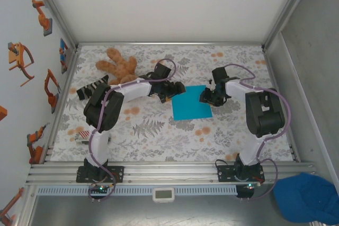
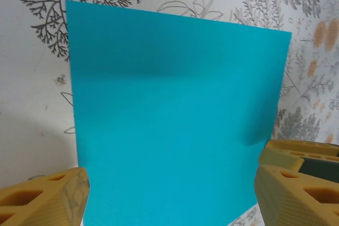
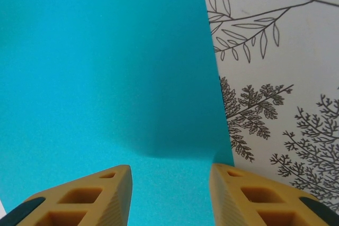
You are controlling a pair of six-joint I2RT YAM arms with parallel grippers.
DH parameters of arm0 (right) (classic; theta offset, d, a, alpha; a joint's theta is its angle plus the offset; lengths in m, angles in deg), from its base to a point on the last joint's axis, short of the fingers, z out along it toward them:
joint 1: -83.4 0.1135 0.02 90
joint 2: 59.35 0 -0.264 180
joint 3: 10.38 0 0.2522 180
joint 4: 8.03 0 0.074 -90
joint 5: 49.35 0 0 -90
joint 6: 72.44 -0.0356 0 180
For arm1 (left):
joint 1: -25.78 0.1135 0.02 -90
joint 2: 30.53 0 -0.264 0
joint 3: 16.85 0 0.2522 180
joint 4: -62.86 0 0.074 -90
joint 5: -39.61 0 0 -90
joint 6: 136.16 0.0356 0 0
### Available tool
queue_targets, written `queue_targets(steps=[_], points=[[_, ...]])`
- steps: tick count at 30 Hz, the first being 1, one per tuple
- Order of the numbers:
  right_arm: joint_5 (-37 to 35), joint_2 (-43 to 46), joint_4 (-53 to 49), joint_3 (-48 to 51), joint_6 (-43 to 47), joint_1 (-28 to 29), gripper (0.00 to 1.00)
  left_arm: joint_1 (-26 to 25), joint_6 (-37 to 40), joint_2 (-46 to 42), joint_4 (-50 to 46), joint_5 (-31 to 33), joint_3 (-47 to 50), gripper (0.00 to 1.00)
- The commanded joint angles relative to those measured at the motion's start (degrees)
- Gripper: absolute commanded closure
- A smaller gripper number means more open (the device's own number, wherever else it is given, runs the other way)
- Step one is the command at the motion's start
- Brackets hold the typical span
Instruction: Fold a paper plane with a square sheet of paper (pick it up from the middle)
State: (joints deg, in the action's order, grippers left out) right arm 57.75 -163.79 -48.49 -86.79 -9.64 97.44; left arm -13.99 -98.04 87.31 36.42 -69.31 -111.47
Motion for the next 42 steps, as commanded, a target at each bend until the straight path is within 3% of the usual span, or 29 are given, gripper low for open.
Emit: queue_targets(steps=[1,18,23,29,42], points=[[0.86,-0.68,-0.91,0.91,-1.51,-0.07,0.57,-0.07,0.99,-1.34,-1.86,-0.19,0.9,0.19],[1.87,-0.58,0.24,2.45,-2.97,-0.08,0.57,0.04,0.73,4.18,-2.25,-3.14,-0.96,0.19],[2.38,-0.63,0.57,2.63,-2.87,-0.14,0.55,0.57,2.53,4.02,-5.79,-0.94,-1.09,0.18],[6.49,-0.76,3.36,3.09,-3.87,-0.05,0.53,1.24,2.8,3.79,-4.72,-1.5,0.14,0.18],[18.17,0.38,17.99,7.45,-8.21,-0.02,0.39,1.28,5.24,5.75,-8.19,3.2,0.62,0.43]])
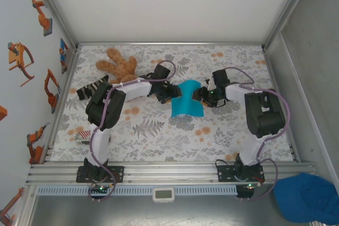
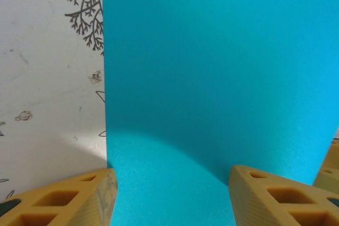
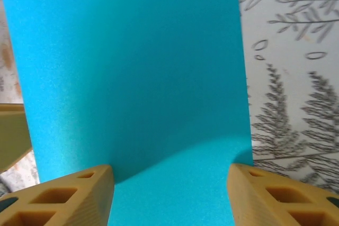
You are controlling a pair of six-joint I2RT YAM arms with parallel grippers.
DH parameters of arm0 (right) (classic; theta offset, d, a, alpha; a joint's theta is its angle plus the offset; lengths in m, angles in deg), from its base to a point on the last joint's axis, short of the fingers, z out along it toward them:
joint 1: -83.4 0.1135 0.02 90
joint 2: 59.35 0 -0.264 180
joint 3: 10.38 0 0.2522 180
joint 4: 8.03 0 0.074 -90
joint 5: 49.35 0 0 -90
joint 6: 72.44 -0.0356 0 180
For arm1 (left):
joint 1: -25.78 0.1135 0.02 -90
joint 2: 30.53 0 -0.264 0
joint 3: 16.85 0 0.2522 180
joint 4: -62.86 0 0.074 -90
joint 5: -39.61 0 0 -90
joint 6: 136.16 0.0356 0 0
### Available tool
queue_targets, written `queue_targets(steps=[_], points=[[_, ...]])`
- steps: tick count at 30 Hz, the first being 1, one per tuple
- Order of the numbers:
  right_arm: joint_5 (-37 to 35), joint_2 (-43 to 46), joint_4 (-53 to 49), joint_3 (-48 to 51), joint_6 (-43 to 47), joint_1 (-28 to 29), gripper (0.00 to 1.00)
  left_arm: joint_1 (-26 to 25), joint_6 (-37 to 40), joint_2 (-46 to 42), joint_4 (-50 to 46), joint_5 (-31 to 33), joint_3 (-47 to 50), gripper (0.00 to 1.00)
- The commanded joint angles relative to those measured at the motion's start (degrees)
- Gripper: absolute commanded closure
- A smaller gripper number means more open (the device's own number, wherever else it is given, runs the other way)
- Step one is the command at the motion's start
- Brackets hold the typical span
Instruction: Fold a paper plane with a square sheet of paper (pick it up from the middle)
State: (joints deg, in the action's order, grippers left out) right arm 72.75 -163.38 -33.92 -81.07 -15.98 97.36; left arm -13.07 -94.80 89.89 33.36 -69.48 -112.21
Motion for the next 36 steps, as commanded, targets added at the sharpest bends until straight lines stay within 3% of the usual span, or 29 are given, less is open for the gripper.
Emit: queue_targets(steps=[1,11,18,26,32,36], points=[[3.83,0.2,5.15,2.38,-2.36,0.1,0.37,0.31,2.21,3.32,-5.3,3.69,1.28,0.44],[7.84,2.43,14.68,6.71,-5.46,0.26,0.17,0.27,3.64,5.83,-6.23,2.91,-0.46,0.47],[3.8,1.68,9.47,3.84,-4.52,2.47,0.12,-0.07,4.51,6.2,-6.25,2.04,-1.04,0.47],[-7.83,-0.09,-0.63,-2.32,-5.97,6.53,0.23,-0.19,4.79,5.23,-4.62,1.2,-0.19,0.55],[-9.19,-1.08,-2.97,-4.65,-7.05,8.62,0.26,-0.26,4.7,4.7,-3.68,1.27,0.02,0.58],[-9.34,-1.27,-2.41,-4.86,-7.63,8.97,0.38,-0.06,4.53,3.97,-2.74,1.13,0.61,0.59]])
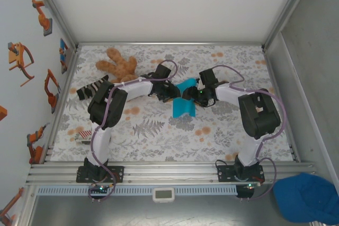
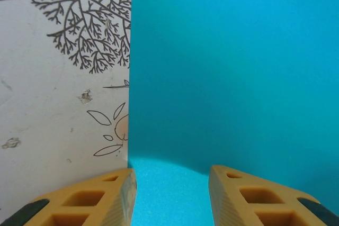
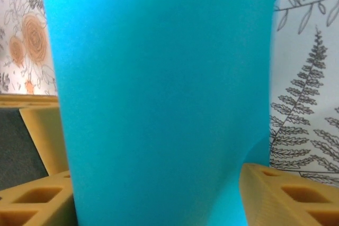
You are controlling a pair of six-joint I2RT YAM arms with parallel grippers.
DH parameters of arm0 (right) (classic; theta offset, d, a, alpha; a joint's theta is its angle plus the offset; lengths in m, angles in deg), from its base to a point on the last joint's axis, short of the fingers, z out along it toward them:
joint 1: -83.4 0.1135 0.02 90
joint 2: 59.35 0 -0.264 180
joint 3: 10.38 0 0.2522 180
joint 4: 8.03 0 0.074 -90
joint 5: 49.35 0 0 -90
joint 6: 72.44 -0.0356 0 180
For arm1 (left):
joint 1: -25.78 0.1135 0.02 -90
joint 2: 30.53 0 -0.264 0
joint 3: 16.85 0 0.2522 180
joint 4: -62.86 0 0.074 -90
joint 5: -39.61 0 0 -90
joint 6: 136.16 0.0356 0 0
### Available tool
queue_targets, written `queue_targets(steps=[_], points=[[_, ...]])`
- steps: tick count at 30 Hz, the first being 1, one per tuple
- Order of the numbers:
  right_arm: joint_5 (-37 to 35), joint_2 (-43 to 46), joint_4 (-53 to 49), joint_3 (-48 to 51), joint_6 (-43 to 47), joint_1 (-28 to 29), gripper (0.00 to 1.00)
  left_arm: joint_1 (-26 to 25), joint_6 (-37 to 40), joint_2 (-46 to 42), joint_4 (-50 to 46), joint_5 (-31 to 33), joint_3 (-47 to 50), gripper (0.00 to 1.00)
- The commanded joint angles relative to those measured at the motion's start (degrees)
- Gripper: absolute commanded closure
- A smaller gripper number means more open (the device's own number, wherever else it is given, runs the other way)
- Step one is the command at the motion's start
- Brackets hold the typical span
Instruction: Fold a paper plane with a square sheet of paper (pick it up from the middle)
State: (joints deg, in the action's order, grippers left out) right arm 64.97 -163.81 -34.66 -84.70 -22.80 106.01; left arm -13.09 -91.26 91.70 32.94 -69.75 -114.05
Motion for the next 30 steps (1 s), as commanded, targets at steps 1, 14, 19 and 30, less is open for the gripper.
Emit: queue_targets(steps=[1,14,19,30], points=[[-1.55,-0.61,-1.19,-1.07,-0.99,0.29,0.43,0.11,0.9,1.61,-1.61,1.31,3.05,0.59],[3.38,4.74,11.71,4.52,-3.13,0.27,0.77,7.45,-3.02,-10.64,9.74,-3.53,12.56,0.58],[5.68,6.88,19.23,7.11,-5.85,0.24,0.8,9.64,-3.28,-15.27,10.87,-3.41,15.64,0.55],[15.4,11.61,33.58,9.6,-14.05,-1.03,0.8,14.18,-4.65,-27.87,13.23,-8.41,19.53,0.25]])
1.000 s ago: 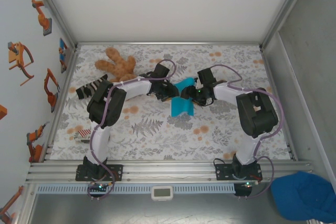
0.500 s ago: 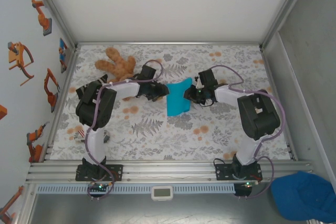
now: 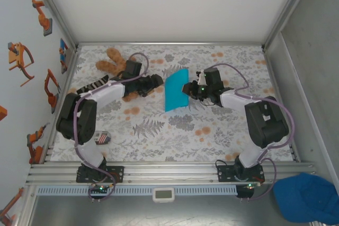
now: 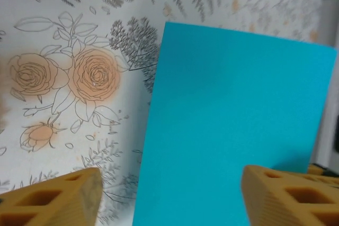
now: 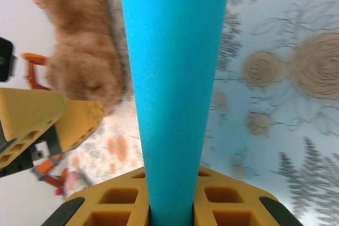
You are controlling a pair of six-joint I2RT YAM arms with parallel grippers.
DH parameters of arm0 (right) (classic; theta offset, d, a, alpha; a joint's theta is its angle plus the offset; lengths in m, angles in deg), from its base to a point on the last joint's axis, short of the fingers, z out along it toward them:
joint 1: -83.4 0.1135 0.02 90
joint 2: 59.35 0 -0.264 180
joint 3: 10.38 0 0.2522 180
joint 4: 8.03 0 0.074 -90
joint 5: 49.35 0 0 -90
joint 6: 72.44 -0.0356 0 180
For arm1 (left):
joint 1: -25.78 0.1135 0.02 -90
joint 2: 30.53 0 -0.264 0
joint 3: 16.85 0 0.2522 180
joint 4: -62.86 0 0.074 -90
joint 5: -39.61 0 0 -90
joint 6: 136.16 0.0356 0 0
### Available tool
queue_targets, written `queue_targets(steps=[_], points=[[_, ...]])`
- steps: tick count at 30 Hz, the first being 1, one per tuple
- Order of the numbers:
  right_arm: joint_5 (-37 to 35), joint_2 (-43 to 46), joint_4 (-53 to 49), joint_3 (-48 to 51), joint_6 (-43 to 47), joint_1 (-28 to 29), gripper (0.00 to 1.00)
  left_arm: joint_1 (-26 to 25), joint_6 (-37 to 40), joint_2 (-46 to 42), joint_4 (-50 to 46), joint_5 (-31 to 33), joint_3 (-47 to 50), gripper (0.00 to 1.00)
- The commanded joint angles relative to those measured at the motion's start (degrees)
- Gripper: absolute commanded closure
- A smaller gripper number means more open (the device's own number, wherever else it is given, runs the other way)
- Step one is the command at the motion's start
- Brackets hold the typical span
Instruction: Fold a paper plane with a square sheet of paper (pick it up from the middle)
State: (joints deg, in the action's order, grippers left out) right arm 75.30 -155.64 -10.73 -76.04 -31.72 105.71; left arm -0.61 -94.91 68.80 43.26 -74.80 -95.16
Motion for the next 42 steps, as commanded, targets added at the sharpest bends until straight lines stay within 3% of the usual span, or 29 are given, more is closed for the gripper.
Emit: queue_targets(steps=[1,8,11,15,18,23,31,35,37,39,42], points=[[6.47,4.0,12.77,1.31,-7.44,-0.9,0.8,2.36,-1.67,-6.4,3.67,-4.56,1.22,0.22],[11.67,5.97,27.32,1.01,-19.86,-1.52,0.79,6.24,-11.62,-10.84,17.42,-15.24,6.82,0.0],[12.94,7.04,27.82,0.04,-21.41,-1.55,0.79,6.1,-15.73,-9.62,25.12,-19.94,6.68,0.04],[13.86,7.78,27.95,-0.7,-22.48,-1.54,0.79,5.88,-23.23,-7.28,40.15,-24.93,6.71,0.01],[13.81,7.96,28.18,-0.81,-22.88,-1.55,0.78,5.89,-26.2,-6.3,46.66,-25.87,6.81,0.15],[13.24,8.22,28.17,-0.91,-22.88,-1.64,0.79,5.88,-23.3,-6.78,42.81,-25.71,6.9,0.46],[12.83,7.59,28.21,-0.79,-22.88,-1.85,0.79,5.58,-20.24,-8.77,37.75,-25.05,6.43,0.73],[12.53,7.61,28.12,-0.36,-22.96,-2.17,0.78,5.47,-19.57,-9.34,36.79,-24.92,5.89,0.79],[12.27,7.69,28.08,0.0,-22.94,-2.27,0.78,5.51,-18.48,-9.76,35.39,-24.49,5.69,0.87],[12.01,7.86,27.91,0.5,-22.93,-2.83,0.75,5.5,-16.81,-10.2,33.19,-23.87,5.33,1.0],[13.12,8.66,27.21,2.31,-22.66,-5.28,0.62,5.48,-13.91,-10.86,28.51,-23.25,4.56,1.0]])
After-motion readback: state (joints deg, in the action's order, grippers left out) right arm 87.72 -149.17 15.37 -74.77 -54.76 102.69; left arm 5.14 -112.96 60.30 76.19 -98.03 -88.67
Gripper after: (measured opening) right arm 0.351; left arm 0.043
